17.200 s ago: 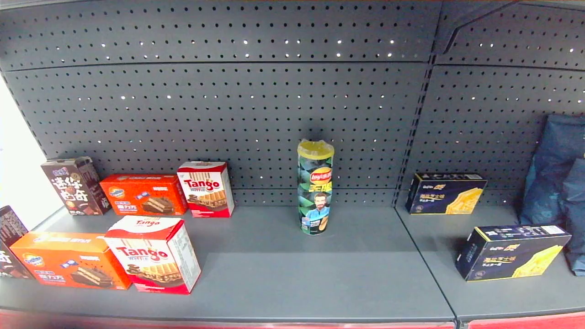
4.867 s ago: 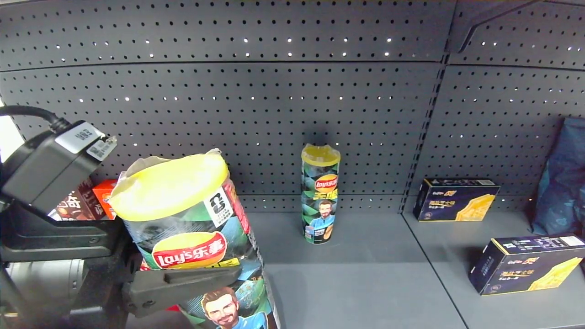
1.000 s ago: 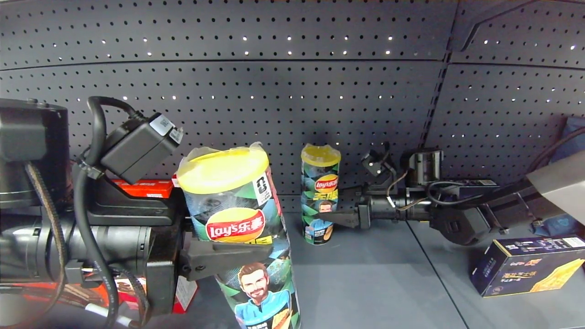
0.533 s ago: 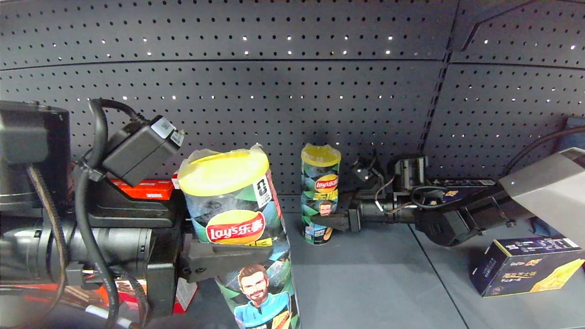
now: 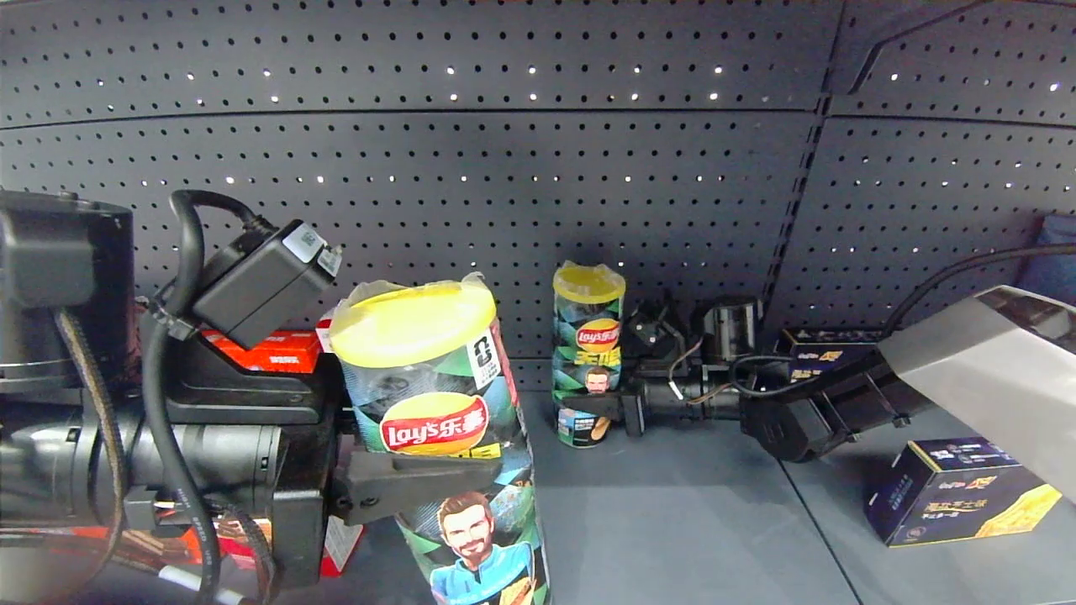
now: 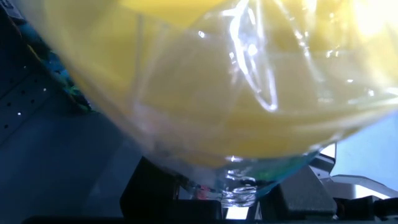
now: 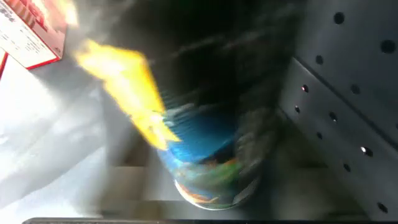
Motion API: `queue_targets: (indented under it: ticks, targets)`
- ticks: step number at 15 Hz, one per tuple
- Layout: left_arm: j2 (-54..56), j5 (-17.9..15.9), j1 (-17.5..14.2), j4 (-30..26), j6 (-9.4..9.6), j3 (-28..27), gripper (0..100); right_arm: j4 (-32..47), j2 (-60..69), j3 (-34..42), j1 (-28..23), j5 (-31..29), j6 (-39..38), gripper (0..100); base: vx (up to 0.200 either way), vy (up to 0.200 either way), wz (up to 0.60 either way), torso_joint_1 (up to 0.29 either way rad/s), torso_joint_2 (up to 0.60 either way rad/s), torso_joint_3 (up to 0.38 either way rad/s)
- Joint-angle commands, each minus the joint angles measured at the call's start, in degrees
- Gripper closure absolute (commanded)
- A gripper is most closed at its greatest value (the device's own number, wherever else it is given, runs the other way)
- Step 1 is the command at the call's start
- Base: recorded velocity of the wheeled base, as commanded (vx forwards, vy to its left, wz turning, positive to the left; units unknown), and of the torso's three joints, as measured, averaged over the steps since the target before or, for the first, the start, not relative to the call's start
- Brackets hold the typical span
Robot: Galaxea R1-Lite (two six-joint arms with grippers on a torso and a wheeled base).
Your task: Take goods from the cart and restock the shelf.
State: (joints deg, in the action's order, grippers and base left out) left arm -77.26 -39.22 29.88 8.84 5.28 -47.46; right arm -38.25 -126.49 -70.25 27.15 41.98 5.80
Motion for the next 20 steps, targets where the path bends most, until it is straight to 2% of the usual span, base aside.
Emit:
queue_targets:
  ticks: [1, 5, 7, 12, 13, 14, 20]
  targets:
    - [0.0, 0.0, -0.3, 0.0, -0.01, 0.0, 100, 0.0, 0.1, 0.5, 0.2, 0.0, 0.0, 100, 0.000, 0.000, 0.00, 0.000, 0.00, 0.000]
    - [0.1, -0.1, -1.1, 0.1, -0.01, 0.1, 100, 0.1, 8.7, 7.8, 1.2, -0.6, 0.0, 100, 0.000, 0.000, 0.00, 0.000, 0.00, 0.000]
    - [0.1, -0.1, -1.1, 0.1, -0.01, 0.0, 100, -0.5, 12.1, 10.8, 1.7, -3.3, 0.1, 100, 0.000, 0.000, 0.00, 0.000, 0.00, 0.000]
    - [-0.2, -0.1, -1.1, 0.1, -0.01, -0.1, 100, -7.4, 22.3, 25.7, 7.1, -9.5, -0.4, 100, 0.000, 0.000, 0.00, 0.000, 0.00, 0.000]
    - [-0.3, -0.1, -1.2, 0.1, -0.01, -0.1, 100, -7.9, 22.7, 26.7, 7.5, -9.7, -0.6, 100, 0.000, 0.000, 0.00, 0.000, 0.00, 0.000]
    - [-0.1, 0.0, -1.1, -0.1, -0.01, 0.2, 100, -11.1, 24.8, 31.3, 9.1, -10.4, -2.2, 100, 0.000, 0.000, 0.00, 0.000, 0.00, 0.000]
    - [-0.1, 0.2, -1.2, -0.3, -0.18, 0.0, 100, -25.9, 25.5, 46.2, 12.7, -13.0, -4.4, 100, 0.000, 0.000, 0.00, 0.000, 0.00, 0.000]
